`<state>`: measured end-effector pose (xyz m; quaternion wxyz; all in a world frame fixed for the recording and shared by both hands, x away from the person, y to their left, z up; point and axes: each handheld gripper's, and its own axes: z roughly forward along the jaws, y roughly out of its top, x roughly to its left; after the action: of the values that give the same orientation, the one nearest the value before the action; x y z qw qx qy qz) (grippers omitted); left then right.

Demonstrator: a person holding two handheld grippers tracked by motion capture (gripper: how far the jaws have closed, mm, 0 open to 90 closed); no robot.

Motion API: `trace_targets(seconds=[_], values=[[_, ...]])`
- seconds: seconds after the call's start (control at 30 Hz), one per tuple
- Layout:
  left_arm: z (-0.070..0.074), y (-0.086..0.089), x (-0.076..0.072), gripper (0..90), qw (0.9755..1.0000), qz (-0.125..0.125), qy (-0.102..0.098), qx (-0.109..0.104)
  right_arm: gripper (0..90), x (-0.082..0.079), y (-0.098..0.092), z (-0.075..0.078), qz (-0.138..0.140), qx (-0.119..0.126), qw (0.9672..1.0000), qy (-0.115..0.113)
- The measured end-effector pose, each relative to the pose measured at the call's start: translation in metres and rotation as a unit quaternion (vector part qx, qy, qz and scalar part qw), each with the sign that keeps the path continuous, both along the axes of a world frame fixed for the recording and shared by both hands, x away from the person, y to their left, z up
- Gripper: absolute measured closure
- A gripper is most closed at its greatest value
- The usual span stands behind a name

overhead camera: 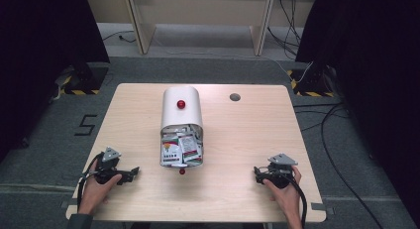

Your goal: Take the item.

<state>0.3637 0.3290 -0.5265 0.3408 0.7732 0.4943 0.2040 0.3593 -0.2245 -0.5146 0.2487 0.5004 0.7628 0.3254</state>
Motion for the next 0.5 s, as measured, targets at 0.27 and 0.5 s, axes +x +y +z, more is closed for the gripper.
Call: trace_targets(seconds=[0.27, 0.5], values=[[0.0, 0.0, 0.0, 0.0, 1.0, 0.0, 0.0, 0.0, 18.2, -0.006, 0.004, 0.011, -0.008, 0.034, 0.9991, -0.025], [0.0, 0.0, 0.0, 0.0, 1.0, 0.0, 0.0, 0.0, 18.2, -0.012, 0.015, 0.026, 0.01, 0.046, 0.9975, -0.052]])
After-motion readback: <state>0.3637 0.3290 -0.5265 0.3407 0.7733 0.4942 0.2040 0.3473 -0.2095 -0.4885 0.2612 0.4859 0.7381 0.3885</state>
